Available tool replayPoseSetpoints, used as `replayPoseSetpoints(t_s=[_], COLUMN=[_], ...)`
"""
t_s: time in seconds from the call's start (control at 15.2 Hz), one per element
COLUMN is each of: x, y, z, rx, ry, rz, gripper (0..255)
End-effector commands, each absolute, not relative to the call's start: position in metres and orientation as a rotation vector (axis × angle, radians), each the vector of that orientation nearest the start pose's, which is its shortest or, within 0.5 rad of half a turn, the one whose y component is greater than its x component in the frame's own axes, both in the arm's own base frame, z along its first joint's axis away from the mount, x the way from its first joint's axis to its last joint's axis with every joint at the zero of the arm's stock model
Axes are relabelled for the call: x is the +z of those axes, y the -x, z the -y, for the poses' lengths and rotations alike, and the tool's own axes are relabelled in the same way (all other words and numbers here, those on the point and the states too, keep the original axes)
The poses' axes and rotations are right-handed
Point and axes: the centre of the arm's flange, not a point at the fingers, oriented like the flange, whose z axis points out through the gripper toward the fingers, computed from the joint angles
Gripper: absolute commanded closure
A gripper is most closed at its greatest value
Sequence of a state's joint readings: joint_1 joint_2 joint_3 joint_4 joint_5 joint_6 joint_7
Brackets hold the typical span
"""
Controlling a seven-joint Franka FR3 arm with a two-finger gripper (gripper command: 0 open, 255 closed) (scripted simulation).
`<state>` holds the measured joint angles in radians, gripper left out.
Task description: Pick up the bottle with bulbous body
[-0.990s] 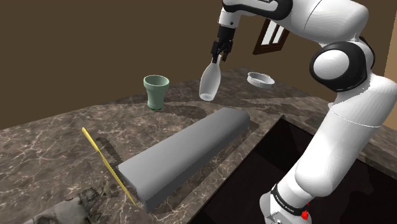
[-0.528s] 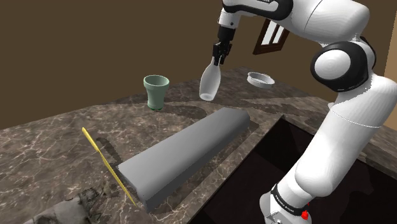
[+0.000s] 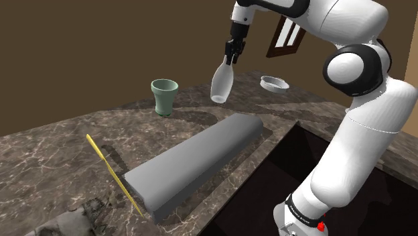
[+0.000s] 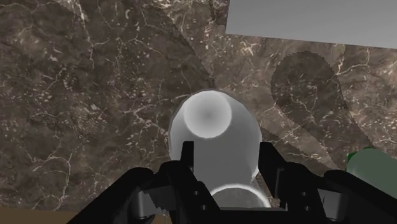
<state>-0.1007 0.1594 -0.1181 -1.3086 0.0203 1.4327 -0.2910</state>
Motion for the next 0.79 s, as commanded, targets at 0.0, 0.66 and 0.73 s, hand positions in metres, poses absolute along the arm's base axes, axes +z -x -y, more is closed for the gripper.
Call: replayPoseSetpoints(t_s=[0.0, 0.66, 0.73], x=[0.655, 0.703, 0.703], y=[-0.578, -0.578, -0.578], z=[0.12, 0.12, 0.12], rx=[0.051, 0.051, 0.051], ry=[3.129, 3.129, 3.129], rz=[0.119, 0.119, 0.119], gripper=[255, 255, 255])
